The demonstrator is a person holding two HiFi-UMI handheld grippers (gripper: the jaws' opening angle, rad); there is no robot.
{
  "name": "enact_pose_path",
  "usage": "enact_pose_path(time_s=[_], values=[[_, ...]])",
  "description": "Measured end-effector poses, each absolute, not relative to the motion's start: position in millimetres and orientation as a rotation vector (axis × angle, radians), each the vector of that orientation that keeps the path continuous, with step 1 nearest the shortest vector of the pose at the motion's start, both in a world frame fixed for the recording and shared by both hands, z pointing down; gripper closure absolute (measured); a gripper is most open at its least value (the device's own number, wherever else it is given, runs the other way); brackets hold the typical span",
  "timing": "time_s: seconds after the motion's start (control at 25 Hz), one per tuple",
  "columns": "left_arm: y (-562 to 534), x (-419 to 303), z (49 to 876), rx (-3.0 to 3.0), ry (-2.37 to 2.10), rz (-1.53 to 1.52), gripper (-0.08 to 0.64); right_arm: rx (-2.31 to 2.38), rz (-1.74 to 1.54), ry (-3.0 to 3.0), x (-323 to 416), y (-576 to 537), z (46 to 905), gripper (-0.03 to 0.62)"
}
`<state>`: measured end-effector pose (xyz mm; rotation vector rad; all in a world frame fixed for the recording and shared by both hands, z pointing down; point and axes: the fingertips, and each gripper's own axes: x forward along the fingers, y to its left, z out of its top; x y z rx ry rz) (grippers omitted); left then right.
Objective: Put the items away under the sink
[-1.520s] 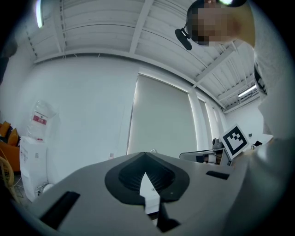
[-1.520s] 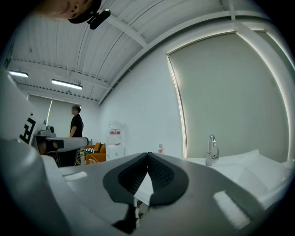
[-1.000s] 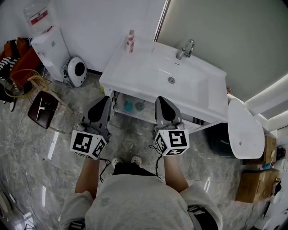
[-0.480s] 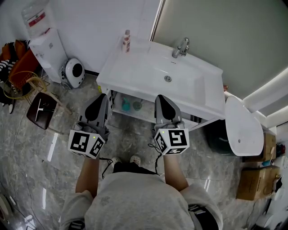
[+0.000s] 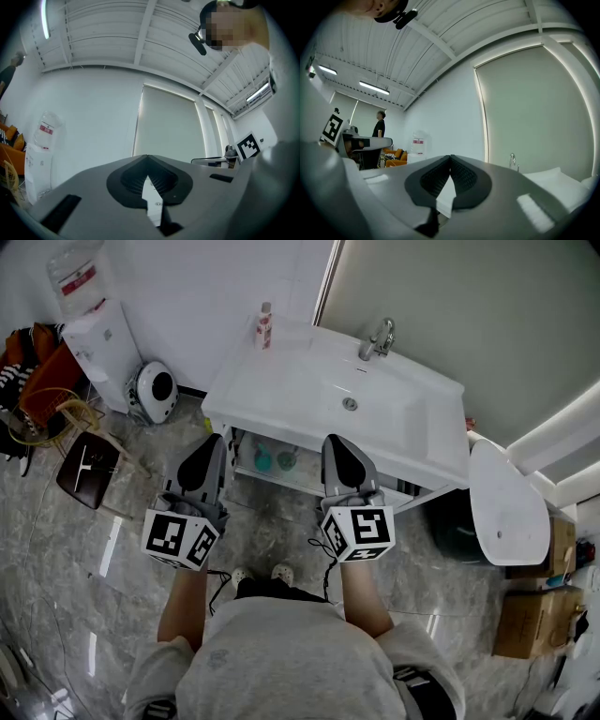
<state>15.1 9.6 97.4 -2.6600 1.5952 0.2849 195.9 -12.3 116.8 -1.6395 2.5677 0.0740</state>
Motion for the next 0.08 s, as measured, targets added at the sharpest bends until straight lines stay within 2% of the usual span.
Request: enact_pose_path(time_s=[0.08], values=[[10.2, 16.0, 97.8, -2.663, 1.591, 0.278, 0.552, -1.637, 0.076, 2.569, 195.0, -11.9, 116.7, 0.581]])
